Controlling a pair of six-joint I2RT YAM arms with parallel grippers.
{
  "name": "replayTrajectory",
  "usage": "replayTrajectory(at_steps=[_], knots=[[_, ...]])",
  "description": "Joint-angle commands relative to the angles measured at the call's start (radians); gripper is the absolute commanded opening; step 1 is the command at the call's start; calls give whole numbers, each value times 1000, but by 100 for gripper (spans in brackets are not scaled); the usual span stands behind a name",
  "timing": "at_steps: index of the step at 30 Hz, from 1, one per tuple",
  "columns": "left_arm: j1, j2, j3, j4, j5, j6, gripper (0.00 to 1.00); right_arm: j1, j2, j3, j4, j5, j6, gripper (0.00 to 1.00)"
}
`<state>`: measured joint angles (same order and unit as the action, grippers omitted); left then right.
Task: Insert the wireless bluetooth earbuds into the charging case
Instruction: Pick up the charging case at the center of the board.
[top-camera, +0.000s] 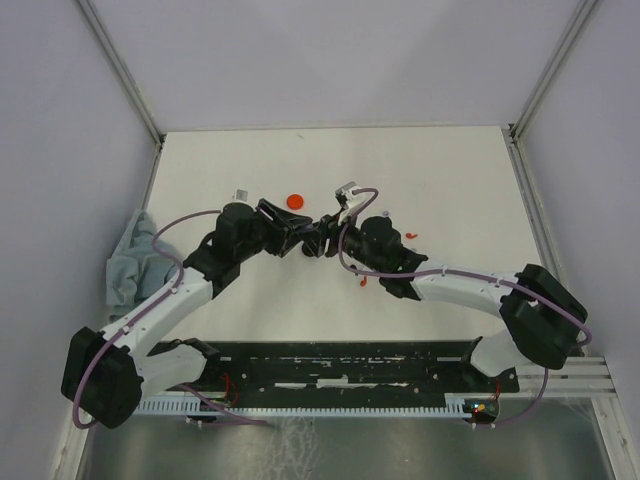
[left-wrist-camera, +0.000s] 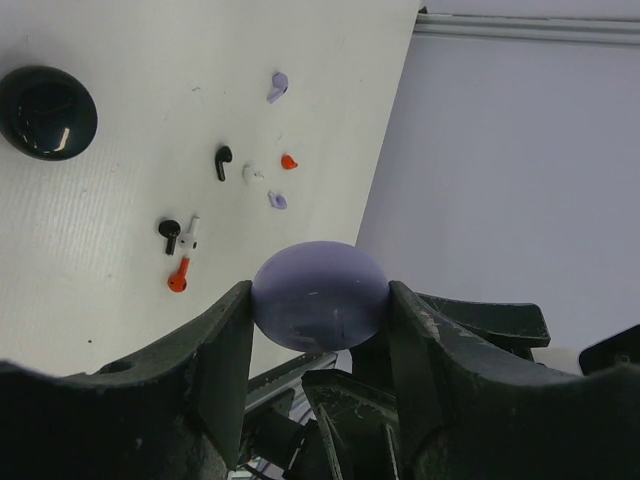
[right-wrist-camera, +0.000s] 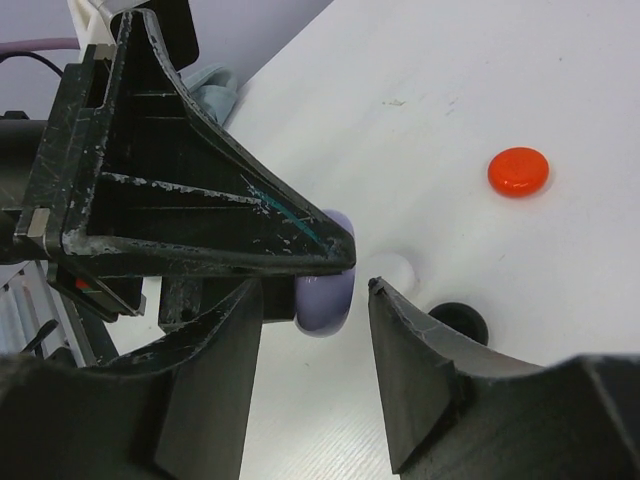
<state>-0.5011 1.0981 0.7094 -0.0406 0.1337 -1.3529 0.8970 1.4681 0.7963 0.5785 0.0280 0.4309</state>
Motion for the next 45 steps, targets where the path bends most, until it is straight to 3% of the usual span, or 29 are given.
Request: replayTrajectory(at_steps=[1, 10, 14, 19, 24, 31, 39, 45], knots=[[-10, -27, 2, 64, 3, -62, 51, 5, 16, 33, 108, 6, -12, 53], [-14, -46, -21, 87, 10, -81, 53, 5, 25, 39, 103, -5, 0, 25], [-13, -65, -22, 84, -2, -43, 64, 3, 10, 60, 50, -40, -25, 12], [-3, -101, -28, 138, -4, 97, 83, -23, -28, 71, -17, -125, -31, 9], [56, -160, -20, 209, 77, 303, 91, -88, -80, 79, -94, -241, -23, 8], [181, -189, -21, 295, 376, 525, 91, -229, -165, 153, -250, -470, -31, 8], [188, -158, 36, 331, 648, 770, 88, -285, -200, 295, -465, -684, -101, 8], [187, -133, 75, 397, 796, 869, 83, -287, -188, 377, -524, -798, -99, 9]])
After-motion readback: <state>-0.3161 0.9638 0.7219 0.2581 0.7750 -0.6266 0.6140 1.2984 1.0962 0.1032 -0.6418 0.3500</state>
